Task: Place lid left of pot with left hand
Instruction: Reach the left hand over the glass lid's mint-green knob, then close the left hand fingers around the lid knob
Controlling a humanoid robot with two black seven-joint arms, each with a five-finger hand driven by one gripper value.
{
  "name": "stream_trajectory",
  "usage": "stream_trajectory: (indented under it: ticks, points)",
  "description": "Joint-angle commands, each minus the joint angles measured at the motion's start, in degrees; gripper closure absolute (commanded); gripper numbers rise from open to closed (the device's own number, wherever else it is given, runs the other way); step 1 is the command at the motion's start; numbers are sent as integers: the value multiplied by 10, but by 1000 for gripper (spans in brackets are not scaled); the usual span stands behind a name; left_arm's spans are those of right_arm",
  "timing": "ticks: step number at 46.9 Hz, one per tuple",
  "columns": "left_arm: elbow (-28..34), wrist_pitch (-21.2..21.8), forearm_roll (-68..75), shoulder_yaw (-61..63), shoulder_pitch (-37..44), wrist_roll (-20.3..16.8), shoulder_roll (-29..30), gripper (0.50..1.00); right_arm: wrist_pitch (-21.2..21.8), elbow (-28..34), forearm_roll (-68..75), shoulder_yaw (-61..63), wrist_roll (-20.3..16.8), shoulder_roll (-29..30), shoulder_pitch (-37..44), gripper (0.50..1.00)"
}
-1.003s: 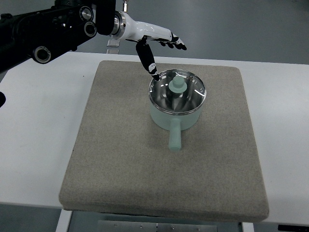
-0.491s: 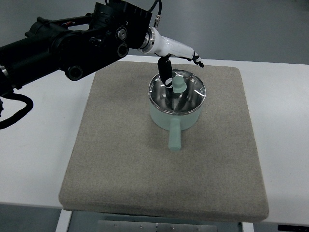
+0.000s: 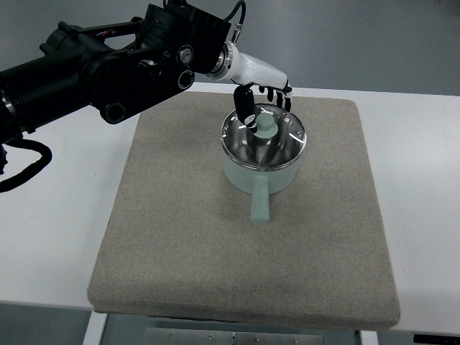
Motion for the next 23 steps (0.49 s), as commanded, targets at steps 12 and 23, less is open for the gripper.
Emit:
stream_trajectory:
  ticks: [12,23]
  points:
    - [-4,-2,4,0,1,0,0,827,0,0,0,0,0,0,0,576]
    - [-4,-3,8,0,1,-1,0,827,0,0,0,0,0,0,0,576]
